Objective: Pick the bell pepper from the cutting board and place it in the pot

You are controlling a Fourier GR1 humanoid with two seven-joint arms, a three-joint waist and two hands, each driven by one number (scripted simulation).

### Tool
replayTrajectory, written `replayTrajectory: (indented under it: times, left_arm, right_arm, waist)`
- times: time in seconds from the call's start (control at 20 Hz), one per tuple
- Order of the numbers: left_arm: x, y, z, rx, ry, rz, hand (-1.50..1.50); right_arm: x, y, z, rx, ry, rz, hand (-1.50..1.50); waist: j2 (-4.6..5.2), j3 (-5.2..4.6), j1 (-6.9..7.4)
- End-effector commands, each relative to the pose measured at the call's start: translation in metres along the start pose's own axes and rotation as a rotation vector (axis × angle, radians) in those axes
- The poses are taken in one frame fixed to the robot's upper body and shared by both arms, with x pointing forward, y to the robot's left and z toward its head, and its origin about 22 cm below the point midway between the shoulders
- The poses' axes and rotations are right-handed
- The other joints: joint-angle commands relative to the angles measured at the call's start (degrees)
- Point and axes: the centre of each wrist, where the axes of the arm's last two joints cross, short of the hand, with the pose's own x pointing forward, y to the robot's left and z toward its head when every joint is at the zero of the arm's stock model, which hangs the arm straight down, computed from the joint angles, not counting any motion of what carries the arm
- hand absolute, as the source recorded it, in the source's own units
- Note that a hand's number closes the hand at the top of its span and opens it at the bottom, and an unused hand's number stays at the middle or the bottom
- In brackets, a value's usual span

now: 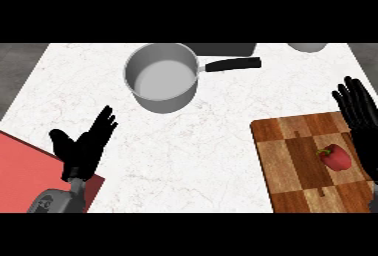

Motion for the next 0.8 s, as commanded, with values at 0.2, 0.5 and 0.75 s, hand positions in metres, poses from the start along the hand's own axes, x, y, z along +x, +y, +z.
replayTrajectory:
  times: [0.2,0.5,0.75]
  left_arm:
    - [0.037,0.065,0.014,0.215,-0.126,-0.317,0.0]
    - [0.011,0.068,0.024,0.246,-0.07,-0.326,0.0]
    - [0.029,0.086,0.033,0.243,-0.07,-0.358,0.0]
  right_arm:
    - [-0.021,-0.111,0.027,0.06,0.24,0.172,1.5]
    - [-0.01,-0.141,0.046,-0.025,-0.222,0.696,-1.5]
    - [-0.048,-0.19,0.094,-0.009,-0.289,0.607,-1.5]
  waist:
    - [0.45,0.38,0.39]
    - [0.16,0.67,-2.24]
    - [0.36,0.23,-0.62]
